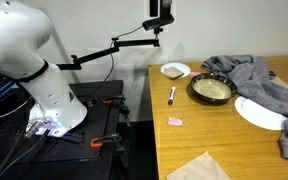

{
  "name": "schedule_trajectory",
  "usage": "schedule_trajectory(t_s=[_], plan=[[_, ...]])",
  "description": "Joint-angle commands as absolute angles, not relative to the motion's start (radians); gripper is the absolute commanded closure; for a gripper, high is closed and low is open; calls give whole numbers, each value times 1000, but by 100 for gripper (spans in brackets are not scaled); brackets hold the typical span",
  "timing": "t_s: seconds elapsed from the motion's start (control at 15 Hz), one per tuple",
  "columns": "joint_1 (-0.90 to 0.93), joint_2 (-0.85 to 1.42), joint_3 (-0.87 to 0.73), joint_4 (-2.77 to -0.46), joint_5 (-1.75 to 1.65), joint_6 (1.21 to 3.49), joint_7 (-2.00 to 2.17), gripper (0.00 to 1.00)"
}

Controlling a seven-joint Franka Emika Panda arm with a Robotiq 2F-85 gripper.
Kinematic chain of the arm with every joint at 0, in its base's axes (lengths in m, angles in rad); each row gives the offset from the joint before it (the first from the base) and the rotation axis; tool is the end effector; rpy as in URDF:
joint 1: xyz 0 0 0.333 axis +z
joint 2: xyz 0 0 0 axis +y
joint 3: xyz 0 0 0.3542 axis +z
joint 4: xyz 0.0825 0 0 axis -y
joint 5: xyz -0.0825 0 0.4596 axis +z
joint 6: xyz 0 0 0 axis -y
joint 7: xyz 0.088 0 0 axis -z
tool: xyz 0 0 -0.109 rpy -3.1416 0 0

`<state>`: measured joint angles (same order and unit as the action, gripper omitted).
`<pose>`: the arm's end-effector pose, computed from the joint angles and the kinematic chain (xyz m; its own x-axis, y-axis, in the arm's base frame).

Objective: Put the purple marker in the bowl

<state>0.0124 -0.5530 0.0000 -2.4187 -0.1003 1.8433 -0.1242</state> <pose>0.4336 -0.0028 0.5125 0.9861 0.1622 -0.0354 0.1649 -0.9820 0.0921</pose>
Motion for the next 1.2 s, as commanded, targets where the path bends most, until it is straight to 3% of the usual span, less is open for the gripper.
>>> schedule_trajectory(t_s=[0.0,1.13], plan=[[54,-538,-8,-2447,-122,1925,-235,0],[189,-171,-36,-2549,2,2505,-804,0]])
